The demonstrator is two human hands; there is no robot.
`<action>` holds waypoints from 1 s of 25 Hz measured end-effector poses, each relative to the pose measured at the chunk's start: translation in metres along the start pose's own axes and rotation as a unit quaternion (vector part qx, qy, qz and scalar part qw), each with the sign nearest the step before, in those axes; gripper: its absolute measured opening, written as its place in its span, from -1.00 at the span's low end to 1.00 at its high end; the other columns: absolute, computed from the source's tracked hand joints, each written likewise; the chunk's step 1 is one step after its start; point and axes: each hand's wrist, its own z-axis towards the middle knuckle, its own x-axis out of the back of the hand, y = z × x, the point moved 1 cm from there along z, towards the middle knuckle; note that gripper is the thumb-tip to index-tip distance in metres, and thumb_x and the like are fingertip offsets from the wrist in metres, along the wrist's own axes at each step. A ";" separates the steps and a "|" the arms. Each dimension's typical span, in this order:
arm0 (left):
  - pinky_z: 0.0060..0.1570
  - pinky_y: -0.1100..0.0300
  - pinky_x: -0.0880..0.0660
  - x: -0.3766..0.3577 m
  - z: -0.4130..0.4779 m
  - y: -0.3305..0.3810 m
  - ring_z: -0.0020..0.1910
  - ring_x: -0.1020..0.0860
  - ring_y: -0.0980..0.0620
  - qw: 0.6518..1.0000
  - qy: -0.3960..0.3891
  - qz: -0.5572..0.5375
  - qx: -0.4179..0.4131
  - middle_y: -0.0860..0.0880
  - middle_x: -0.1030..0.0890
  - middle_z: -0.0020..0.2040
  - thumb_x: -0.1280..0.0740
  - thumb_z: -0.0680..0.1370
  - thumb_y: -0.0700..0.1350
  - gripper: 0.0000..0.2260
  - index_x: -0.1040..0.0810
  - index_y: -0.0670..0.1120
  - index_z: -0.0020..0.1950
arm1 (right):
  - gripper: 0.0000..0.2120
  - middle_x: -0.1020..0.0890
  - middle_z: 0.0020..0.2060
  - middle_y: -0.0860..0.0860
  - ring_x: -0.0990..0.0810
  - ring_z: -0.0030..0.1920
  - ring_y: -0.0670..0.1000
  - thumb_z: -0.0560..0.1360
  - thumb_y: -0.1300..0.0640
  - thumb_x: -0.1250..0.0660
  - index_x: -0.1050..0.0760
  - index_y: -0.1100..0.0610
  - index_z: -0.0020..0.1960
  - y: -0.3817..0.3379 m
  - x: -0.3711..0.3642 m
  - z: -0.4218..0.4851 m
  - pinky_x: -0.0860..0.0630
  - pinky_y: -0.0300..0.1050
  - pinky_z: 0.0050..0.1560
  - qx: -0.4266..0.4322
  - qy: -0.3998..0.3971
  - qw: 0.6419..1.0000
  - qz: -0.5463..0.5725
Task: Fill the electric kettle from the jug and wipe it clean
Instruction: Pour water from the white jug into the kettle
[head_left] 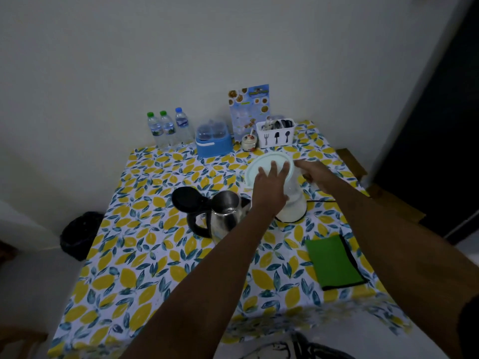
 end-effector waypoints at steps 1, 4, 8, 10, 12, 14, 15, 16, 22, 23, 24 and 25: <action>0.41 -0.25 -0.24 -0.005 0.006 0.010 0.46 -0.16 -0.48 1.000 -0.008 0.012 -0.015 -0.24 -0.13 0.57 -0.51 0.42 -0.02 -0.11 -0.01 0.02 0.57 | -0.67 -0.32 -0.46 0.09 -0.26 -0.45 0.03 0.48 -0.11 -0.38 -0.47 0.16 -0.18 0.011 0.009 0.002 -0.22 -0.07 -0.33 -0.008 0.007 1.000 0.023; 0.42 -0.25 -0.24 -0.024 0.027 0.042 0.47 -0.15 -0.45 0.997 -0.036 0.033 -0.053 -0.22 -0.12 0.57 -0.49 0.44 -0.03 -0.14 -0.02 0.01 0.57 | -0.71 -0.29 -0.47 0.09 -0.24 -0.45 0.03 0.50 -0.06 -0.37 -0.44 0.16 -0.17 0.045 0.044 0.012 -0.21 -0.06 -0.33 -0.026 0.031 0.996 0.075; 0.44 -0.23 -0.20 -0.055 0.054 0.084 0.50 -0.10 -0.41 0.992 -0.070 0.051 -0.089 -0.21 -0.09 0.59 -0.46 0.47 -0.01 -0.16 0.02 0.00 0.58 | -0.77 -0.24 -0.45 0.11 -0.21 -0.44 0.04 0.55 0.00 -0.33 -0.43 0.16 -0.11 0.087 0.088 0.028 -0.19 -0.06 -0.34 -0.048 0.041 0.990 0.130; 0.46 -0.23 -0.19 -0.071 0.067 0.103 0.51 -0.09 -0.40 0.989 -0.084 0.062 -0.101 -0.20 -0.08 0.59 -0.44 0.49 0.00 -0.16 0.04 0.01 0.58 | -0.77 -0.25 -0.43 0.11 -0.22 -0.42 0.03 0.56 0.04 -0.34 -0.44 0.15 -0.18 0.105 0.106 0.036 -0.19 -0.07 -0.34 -0.066 0.057 0.983 0.160; 0.46 -0.22 -0.19 -0.085 0.076 0.117 0.51 -0.09 -0.39 0.986 -0.094 0.078 -0.110 -0.20 -0.07 0.58 -0.44 0.49 0.00 -0.17 0.04 0.01 0.58 | -0.69 -0.27 -0.44 0.11 -0.24 -0.43 0.03 0.55 0.06 -0.36 -0.39 0.15 -0.31 0.121 0.120 0.044 -0.21 -0.07 -0.34 -0.101 0.078 0.978 0.166; 0.45 -0.21 -0.22 -0.096 0.081 0.125 0.50 -0.11 -0.39 0.983 -0.097 0.093 -0.121 -0.21 -0.09 0.58 -0.44 0.49 0.00 -0.17 0.03 0.01 0.57 | -0.69 -0.25 -0.45 0.11 -0.23 -0.45 0.04 0.55 0.07 -0.36 -0.39 0.16 -0.30 0.133 0.128 0.049 -0.22 -0.07 -0.36 -0.108 0.079 0.975 0.176; 0.44 -0.21 -0.24 -0.101 0.083 0.129 0.50 -0.12 -0.39 0.982 -0.099 0.098 -0.130 -0.21 -0.10 0.58 -0.45 0.48 0.00 -0.18 0.01 0.01 0.57 | -0.75 -0.25 -0.44 0.11 -0.22 -0.45 0.04 0.55 0.08 -0.35 -0.43 0.17 -0.24 0.140 0.132 0.052 -0.21 -0.07 -0.36 -0.104 0.076 0.974 0.187; 0.43 -0.21 -0.25 -0.106 0.086 0.132 0.50 -0.12 -0.38 0.980 -0.101 0.099 -0.138 -0.21 -0.11 0.58 -0.45 0.48 0.01 -0.19 -0.01 0.01 0.57 | -0.80 -0.24 -0.43 0.10 -0.22 -0.44 0.03 0.56 0.09 -0.33 -0.46 0.17 -0.18 0.146 0.136 0.053 -0.20 -0.08 -0.36 -0.101 0.073 0.972 0.200; 0.36 -0.17 -0.33 -0.123 0.089 0.137 0.51 -0.20 -0.27 0.972 -0.086 0.095 -0.198 -0.14 -0.20 0.57 -0.40 0.48 0.10 -0.26 -0.14 -0.09 0.55 | -0.74 -0.51 -0.23 0.16 -0.45 -0.26 0.11 0.59 0.08 -0.31 -0.62 0.27 0.07 0.176 0.152 0.061 -0.41 0.01 -0.15 -0.099 0.084 0.976 0.174; 0.35 -0.15 -0.34 -0.124 0.087 0.137 0.51 -0.21 -0.26 0.972 -0.083 0.093 -0.201 -0.14 -0.21 0.56 -0.40 0.48 0.12 -0.26 -0.16 -0.10 0.54 | -0.73 -0.54 -0.22 0.19 -0.49 -0.24 0.12 0.59 0.07 -0.30 -0.62 0.27 0.09 0.177 0.154 0.059 -0.45 0.02 -0.13 -0.084 0.085 0.983 0.142; 0.35 -0.14 -0.34 -0.124 0.086 0.137 0.51 -0.22 -0.25 0.972 -0.079 0.091 -0.204 -0.14 -0.23 0.56 -0.40 0.48 0.12 -0.27 -0.17 -0.11 0.53 | -0.71 -0.58 -0.19 0.23 -0.54 -0.21 0.16 0.61 0.07 -0.27 -0.61 0.28 0.12 0.176 0.155 0.056 -0.50 0.06 -0.09 -0.063 0.077 0.989 0.105; 0.36 -0.13 -0.33 -0.123 0.086 0.138 0.51 -0.22 -0.24 0.972 -0.076 0.084 -0.207 -0.14 -0.23 0.56 -0.39 0.48 0.11 -0.28 -0.18 -0.12 0.53 | -0.71 -0.62 -0.11 0.27 -0.60 -0.11 0.22 0.62 0.09 -0.24 -0.60 0.27 0.15 0.176 0.156 0.052 -0.53 0.12 -0.01 -0.032 0.071 0.995 0.061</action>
